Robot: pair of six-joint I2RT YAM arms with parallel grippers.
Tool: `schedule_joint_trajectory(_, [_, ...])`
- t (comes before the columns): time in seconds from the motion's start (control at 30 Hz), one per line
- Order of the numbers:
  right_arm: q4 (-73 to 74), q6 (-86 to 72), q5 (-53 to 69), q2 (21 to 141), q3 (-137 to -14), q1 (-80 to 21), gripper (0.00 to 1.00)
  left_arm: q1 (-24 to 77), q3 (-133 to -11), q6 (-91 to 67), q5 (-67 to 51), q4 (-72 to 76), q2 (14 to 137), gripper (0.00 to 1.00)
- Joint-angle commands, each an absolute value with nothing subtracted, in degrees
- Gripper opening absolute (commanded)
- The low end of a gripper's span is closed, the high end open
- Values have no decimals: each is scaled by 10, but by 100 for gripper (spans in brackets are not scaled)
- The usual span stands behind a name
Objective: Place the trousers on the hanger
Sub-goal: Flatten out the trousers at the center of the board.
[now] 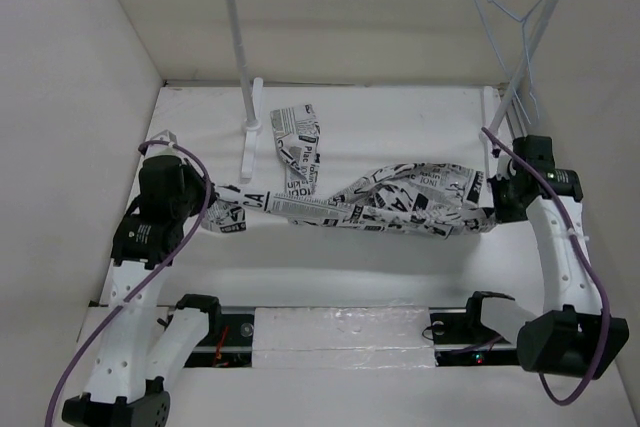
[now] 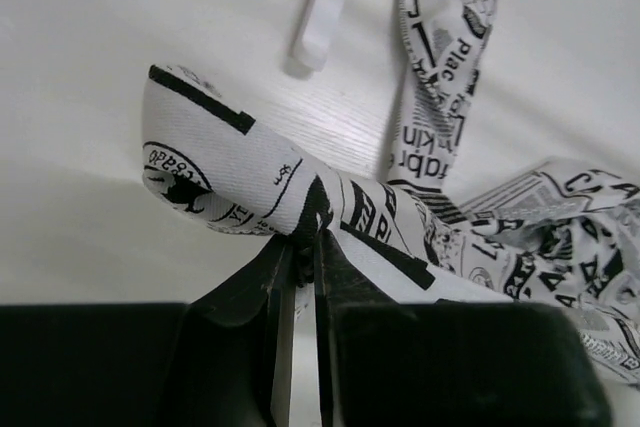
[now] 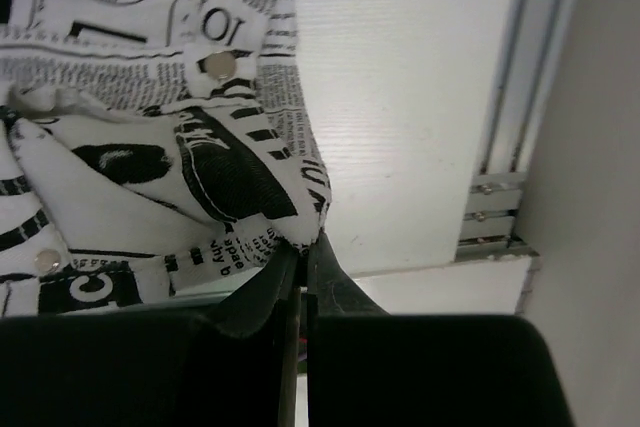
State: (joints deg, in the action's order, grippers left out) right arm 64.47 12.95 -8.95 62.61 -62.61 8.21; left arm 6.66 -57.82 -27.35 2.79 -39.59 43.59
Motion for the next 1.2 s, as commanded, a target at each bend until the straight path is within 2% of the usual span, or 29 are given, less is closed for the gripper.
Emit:
schedule_joint_trajectory(0.0, [714, 146, 21, 602, -621, 81, 0, 69, -605, -235, 99, -428, 425, 5])
schedule_joint_trajectory(0.07, [763, 149, 23, 605, -615, 75, 0, 69, -609, -239, 111, -435, 416, 21])
schedule_joint_trajectory(0.1, [769, 147, 37, 595, -613, 65, 7, 69, -607, -247, 113, -436, 412, 39])
schedule_joint_trajectory(0.17, [798, 162, 50, 575, -638, 34, 25, 69, -614, -252, 136, -446, 408, 55])
schedule_joint_trajectory(0.2, [802, 170, 68, 570, -638, 19, 40, 69, -619, -269, 173, -459, 407, 64])
schedule_joint_trajectory(0.23, [802, 174, 90, 550, -638, -21, 94, 69, -631, -278, 192, -464, 406, 68])
schedule_joint_trajectory(0.27, [802, 177, 124, 543, -626, -42, 100, 69, -640, -283, 209, -468, 408, 69])
schedule_joint_trajectory(0.3, [801, 171, 180, 548, -591, -60, 100, 69, -650, -287, 220, -469, 415, 70])
schedule_joint_trajectory(0.37, [795, 176, 196, 602, -577, -84, 100, 69, -682, -290, 227, -468, 424, 69])
schedule_joint_trajectory(0.5, [711, 171, 26, 648, -673, -70, 100, 69, -691, -262, 164, -408, 454, 68])
schedule_joint_trajectory(0.57, [612, 165, -14, 663, -686, -42, 100, 69, -670, -236, 80, -368, 463, 69])
schedule_joint_trajectory(0.67, [480, 128, -5, 719, -645, 9, 100, 69, -635, -236, -28, -297, 512, 67])
schedule_joint_trajectory(0.7, [436, 125, 46, 740, -625, 16, 79, 69, -630, -239, -65, -271, 556, 65])
schedule_joint_trajectory(0.77, [334, 108, 79, 759, -584, 25, 24, 69, -619, -243, -101, -237, 602, 59])
schedule_joint_trajectory(0.8, [314, 103, 102, 770, -578, 34, 0, 69, -617, -243, -124, -203, 646, 56])
schedule_joint_trajectory(0.9, [285, 97, 84, 785, -571, 40, 0, 69, -634, -241, -131, -155, 732, 46])
schedule_joint_trajectory(0.93, [282, 98, 84, 784, -569, 57, 6, 69, -652, -240, -129, -148, 752, 44])
schedule_joint_trajectory(0.97, [281, 95, 77, 781, -566, 63, 17, 74, -666, -239, -127, -147, 779, 35])
schedule_joint_trajectory(1.0, [280, 94, 70, 780, -559, 72, 43, 82, -681, -236, -107, -150, 829, 30])
schedule_joint_trajectory(1.03, [279, 93, 75, 780, -554, 82, 52, 92, -713, -230, -91, -152, 851, 28])
schedule_joint_trajectory(1.1, [270, 91, 88, 781, -536, 102, 65, 117, -741, -231, -74, -155, 924, 30])
schedule_joint_trajectory(1.13, [258, 88, 92, 781, -518, 108, 67, 117, -763, -233, -96, -154, 944, 33])
schedule_joint_trajectory(1.17, [246, 89, 99, 782, -507, 120, 67, 117, -768, -249, -109, -145, 964, 45])
